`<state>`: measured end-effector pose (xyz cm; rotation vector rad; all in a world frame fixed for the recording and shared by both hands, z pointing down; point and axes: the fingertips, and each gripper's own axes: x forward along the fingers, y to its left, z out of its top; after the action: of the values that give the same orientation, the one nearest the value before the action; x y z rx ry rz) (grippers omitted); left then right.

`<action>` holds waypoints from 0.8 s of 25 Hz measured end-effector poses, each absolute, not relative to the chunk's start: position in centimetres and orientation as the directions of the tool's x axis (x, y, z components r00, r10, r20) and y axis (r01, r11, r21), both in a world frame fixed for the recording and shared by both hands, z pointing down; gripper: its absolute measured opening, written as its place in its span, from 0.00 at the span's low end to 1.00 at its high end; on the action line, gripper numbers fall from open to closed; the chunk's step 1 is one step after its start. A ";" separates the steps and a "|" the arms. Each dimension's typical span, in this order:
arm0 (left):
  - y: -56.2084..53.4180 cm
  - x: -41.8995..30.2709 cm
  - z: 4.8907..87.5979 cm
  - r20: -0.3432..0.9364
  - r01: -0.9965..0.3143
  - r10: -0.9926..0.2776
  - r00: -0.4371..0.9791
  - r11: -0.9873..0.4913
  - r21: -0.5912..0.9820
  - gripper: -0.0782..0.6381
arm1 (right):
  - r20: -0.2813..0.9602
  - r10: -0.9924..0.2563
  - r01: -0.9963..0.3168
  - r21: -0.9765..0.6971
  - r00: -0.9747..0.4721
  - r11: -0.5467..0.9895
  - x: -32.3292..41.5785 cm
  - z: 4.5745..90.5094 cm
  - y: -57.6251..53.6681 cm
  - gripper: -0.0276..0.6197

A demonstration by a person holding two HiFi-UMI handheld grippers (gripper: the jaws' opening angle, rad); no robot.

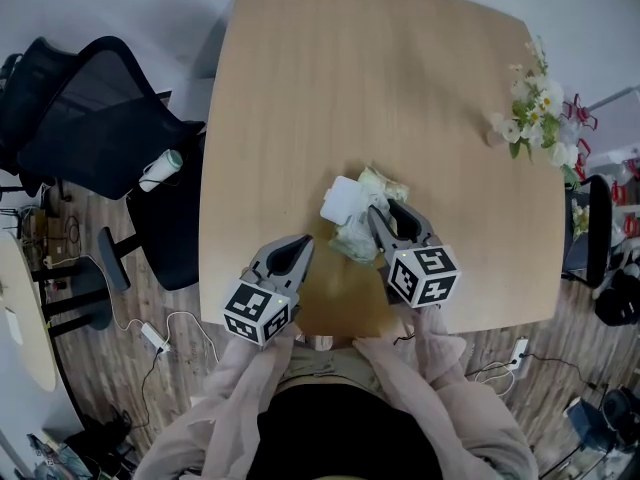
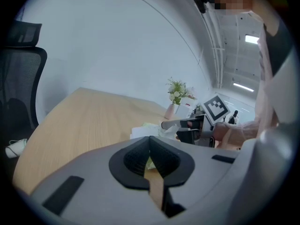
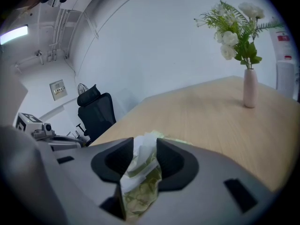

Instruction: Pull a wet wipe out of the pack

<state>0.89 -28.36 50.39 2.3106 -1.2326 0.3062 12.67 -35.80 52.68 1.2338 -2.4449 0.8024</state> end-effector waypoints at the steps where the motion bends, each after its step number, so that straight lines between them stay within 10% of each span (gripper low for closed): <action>1: -28.3 0.8 50.5 0.419 -0.826 -0.713 0.562 -0.462 0.323 0.13 | 0.487 -0.644 -0.807 -0.338 -0.590 0.484 12.5 52.8 -35.8 0.29; 20: -27.8 0.8 51.2 0.427 -0.849 -0.736 0.525 -0.414 0.330 0.13 | 0.526 -0.666 -0.832 -0.170 -0.530 0.528 13.1 53.2 -35.6 0.07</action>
<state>0.78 -27.77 51.23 2.2594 -1.2877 0.2929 13.07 -35.60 53.22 1.2292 -2.3728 0.5724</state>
